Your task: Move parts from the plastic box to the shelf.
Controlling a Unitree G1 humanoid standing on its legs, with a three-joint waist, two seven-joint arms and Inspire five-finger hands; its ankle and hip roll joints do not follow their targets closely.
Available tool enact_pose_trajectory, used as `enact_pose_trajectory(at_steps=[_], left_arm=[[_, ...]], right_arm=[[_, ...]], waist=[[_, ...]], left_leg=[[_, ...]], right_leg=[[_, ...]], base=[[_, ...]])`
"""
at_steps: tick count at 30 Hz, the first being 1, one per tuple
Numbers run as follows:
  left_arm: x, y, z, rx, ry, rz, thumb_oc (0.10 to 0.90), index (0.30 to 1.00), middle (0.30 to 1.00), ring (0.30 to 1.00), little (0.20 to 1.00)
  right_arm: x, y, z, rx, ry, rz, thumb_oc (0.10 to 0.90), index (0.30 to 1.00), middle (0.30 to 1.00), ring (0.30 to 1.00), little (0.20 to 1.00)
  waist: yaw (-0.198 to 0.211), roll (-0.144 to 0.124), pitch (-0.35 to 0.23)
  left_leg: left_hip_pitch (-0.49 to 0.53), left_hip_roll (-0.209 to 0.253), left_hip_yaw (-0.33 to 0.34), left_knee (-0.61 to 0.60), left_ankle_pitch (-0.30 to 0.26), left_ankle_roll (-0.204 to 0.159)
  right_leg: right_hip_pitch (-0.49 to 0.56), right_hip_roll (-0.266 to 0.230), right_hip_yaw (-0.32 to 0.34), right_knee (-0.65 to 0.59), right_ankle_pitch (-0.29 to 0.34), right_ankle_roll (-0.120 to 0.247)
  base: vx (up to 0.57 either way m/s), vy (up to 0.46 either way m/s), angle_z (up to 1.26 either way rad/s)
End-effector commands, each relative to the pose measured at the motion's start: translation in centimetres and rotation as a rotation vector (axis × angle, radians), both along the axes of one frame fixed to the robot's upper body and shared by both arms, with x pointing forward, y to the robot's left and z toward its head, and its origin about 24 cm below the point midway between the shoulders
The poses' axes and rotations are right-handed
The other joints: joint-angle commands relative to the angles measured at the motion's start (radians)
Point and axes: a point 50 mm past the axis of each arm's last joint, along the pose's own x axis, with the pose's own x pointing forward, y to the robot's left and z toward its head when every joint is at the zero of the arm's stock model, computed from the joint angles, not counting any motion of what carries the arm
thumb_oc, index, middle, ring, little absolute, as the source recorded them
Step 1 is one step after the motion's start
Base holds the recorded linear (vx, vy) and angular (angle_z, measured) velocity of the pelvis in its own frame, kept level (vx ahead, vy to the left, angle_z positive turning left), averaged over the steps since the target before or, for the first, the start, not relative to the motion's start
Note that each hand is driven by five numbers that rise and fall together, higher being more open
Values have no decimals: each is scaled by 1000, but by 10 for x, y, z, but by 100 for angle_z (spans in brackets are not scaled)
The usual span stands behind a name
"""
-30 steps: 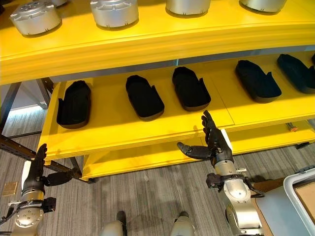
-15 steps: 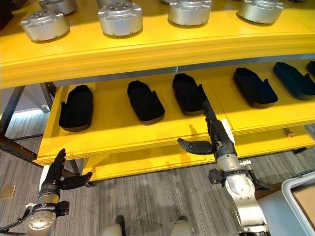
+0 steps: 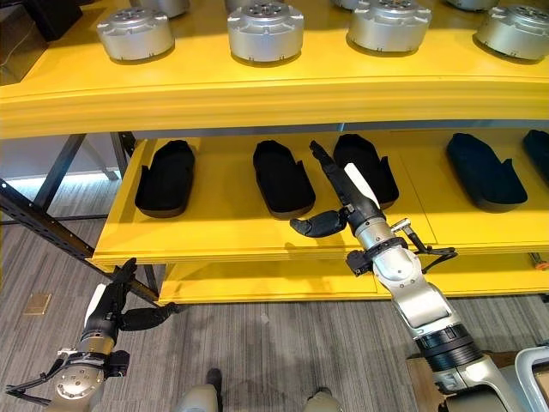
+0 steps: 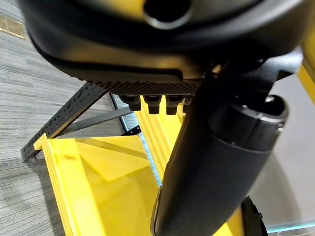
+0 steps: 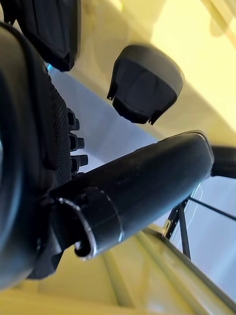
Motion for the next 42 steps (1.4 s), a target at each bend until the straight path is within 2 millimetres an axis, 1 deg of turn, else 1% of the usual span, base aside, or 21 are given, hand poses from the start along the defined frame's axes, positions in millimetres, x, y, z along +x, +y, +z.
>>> enact_pose_trajectory(at_steps=[1, 2, 4, 10, 13, 17, 19, 20, 21, 22, 23, 28, 31, 32, 34, 42], left_arm=[[22, 8, 59, 91, -267, -83, 900, 1000, 1000, 1000, 1000], [22, 8, 59, 91, -267, -83, 900, 1000, 1000, 1000, 1000], [23, 6, 66, 120, -281, -114, 900, 1000, 1000, 1000, 1000], [23, 6, 69, 110, -303, -111, 900, 1000, 1000, 1000, 1000], [24, 5, 72, 109, -317, -112, 900, 1000, 1000, 1000, 1000], [24, 5, 75, 125, -326, -126, 900, 1000, 1000, 1000, 1000], [24, 5, 75, 137, -321, -132, 900, 1000, 1000, 1000, 1000], [22, 7, 76, 140, -320, -129, 900, 1000, 1000, 1000, 1000], [22, 7, 76, 140, -321, -128, 900, 1000, 1000, 1000, 1000], [21, 8, 74, 140, -315, -120, 900, 1000, 1000, 1000, 1000], [21, 9, 74, 138, -315, -116, 900, 1000, 1000, 1000, 1000], [20, 11, 73, 136, -315, -101, 900, 1000, 1000, 1000, 1000], [20, 11, 73, 136, -316, -101, 900, 1000, 1000, 1000, 1000], [20, 12, 74, 133, -325, -95, 900, 1000, 1000, 1000, 1000], [20, 12, 74, 132, -323, -91, 900, 1000, 1000, 1000, 1000], [18, 15, 71, 129, -313, -79, 900, 1000, 1000, 1000, 1000]], right_arm=[[10, 17, 82, 47, -312, 72, 900, 1000, 1000, 1000, 1000], [10, 17, 82, 47, -312, 72, 900, 1000, 1000, 1000, 1000], [12, 16, 83, 49, -309, 65, 900, 1000, 1000, 1000, 1000], [16, 15, 84, 35, -309, 47, 900, 1000, 1000, 1000, 1000], [18, 14, 90, 8, -328, 33, 900, 1000, 1000, 1000, 1000], [18, 13, 96, -3, -369, 5, 900, 1000, 1000, 1000, 1000], [18, 12, 98, -6, -383, -2, 900, 1000, 1000, 1000, 1000], [17, 11, 104, -12, -409, -11, 900, 1000, 1000, 1000, 1000], [17, 11, 104, -13, -409, -11, 900, 1000, 1000, 1000, 1000], [17, 11, 108, -11, -424, -15, 900, 1000, 1000, 1000, 1000], [17, 12, 113, -16, -444, -19, 900, 1000, 1000, 1000, 1000], [17, 12, 116, -15, -469, -25, 900, 1000, 1000, 1000, 1000], [16, 12, 118, -18, -474, -27, 900, 1000, 1000, 1000, 1000], [17, 14, 121, -15, -488, -27, 900, 1000, 1000, 1000, 1000], [18, 15, 124, -13, -496, -25, 900, 1000, 1000, 1000, 1000], [19, 14, 132, -22, -526, -45, 900, 1000, 1000, 1000, 1000]], waist=[[10, -39, -9], [10, -39, -9], [15, -29, 4], [21, -17, 29], [26, -12, 41], [28, 6, 63], [30, 10, 68], [31, 16, 74], [31, 16, 74], [35, 22, 83], [37, 28, 90], [42, 38, 102], [42, 40, 104], [47, 46, 112], [49, 50, 115], [56, 60, 124]], left_leg=[[-28, 15, -4, 75, -54, 45], [-29, 15, -5, 76, -54, 45], [-50, 13, -14, 87, -53, 46], [-79, 12, -21, 107, -50, 46], [-91, 12, -24, 110, -45, 44], [-112, 14, -30, 109, -33, 43], [-120, 14, -33, 111, -31, 43], [-127, 13, -35, 112, -28, 43], [-128, 13, -35, 112, -28, 43], [-131, 15, -36, 117, -31, 41], [-140, 16, -36, 112, -20, 41], [-146, 16, -40, 114, -21, 38], [-147, 16, -40, 114, -20, 38], [-151, 16, -42, 113, -18, 37], [-153, 14, -42, 112, -16, 36], [-160, 11, -46, 105, -7, 34]], right_leg=[[93, -12, 7, -164, 58, 6], [92, -12, 7, -163, 58, 6], [69, -14, 4, -140, 54, 3], [38, -17, 4, -106, 45, -1], [19, -17, 6, -89, 42, -2], [-11, -17, 6, -64, 35, -7], [-18, -17, 6, -59, 34, -8], [-29, -16, 7, -51, 34, -9], [-31, -16, 7, -50, 34, -9], [-36, -17, 7, -40, 26, -9], [-47, -19, 5, -38, 31, -10], [-60, -21, 9, -21, 21, -12], [-62, -22, 10, -19, 20, -12], [-70, -24, 11, -11, 18, -13], [-72, -25, 10, -8, 17, -14], [-83, -27, 5, 4, 11, -17]], base=[[-51, -28, 8], [-55, -17, 9], [-57, -14, 8], [-49, -14, 4], [-46, -19, -1], [-61, -17, 2], [-47, -14, 5], [-30, -7, 6], [-41, -19, 8], [-53, -15, 7], [-43, -17, 6], [-11, -3, 1], [-6, -8, 2], [0, 0, 0], [0, 0, 0], [-2, -3, 1]])
